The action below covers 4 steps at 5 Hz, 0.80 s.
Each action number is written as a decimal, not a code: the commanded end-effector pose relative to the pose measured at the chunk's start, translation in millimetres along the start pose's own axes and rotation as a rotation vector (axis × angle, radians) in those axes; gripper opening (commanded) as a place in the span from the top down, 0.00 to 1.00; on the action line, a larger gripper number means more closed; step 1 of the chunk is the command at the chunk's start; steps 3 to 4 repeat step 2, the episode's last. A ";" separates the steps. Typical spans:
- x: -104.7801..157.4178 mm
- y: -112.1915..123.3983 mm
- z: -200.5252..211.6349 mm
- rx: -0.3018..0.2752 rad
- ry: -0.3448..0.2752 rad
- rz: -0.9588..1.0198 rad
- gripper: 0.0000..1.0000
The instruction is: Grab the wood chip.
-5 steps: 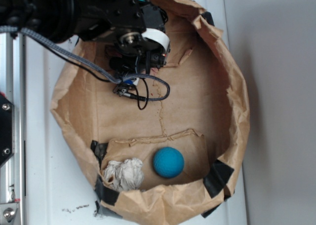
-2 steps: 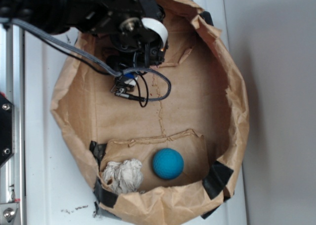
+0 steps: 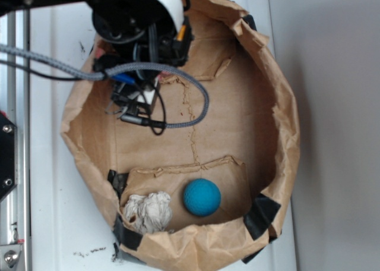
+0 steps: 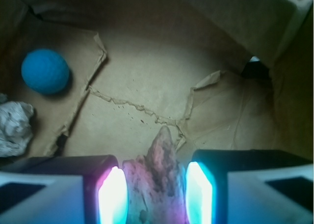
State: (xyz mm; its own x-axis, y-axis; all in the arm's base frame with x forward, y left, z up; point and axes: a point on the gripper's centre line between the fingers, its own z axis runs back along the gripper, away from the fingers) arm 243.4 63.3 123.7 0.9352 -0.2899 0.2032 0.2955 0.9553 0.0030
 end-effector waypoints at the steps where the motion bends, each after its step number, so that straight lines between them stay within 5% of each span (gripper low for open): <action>1: 20.2 -2.9 32.2 0.020 -0.070 0.008 1.00; 2: 14.6 -8.3 31.5 0.102 -0.056 0.003 1.00; 4: 14.6 -8.3 31.5 0.102 -0.056 0.003 1.00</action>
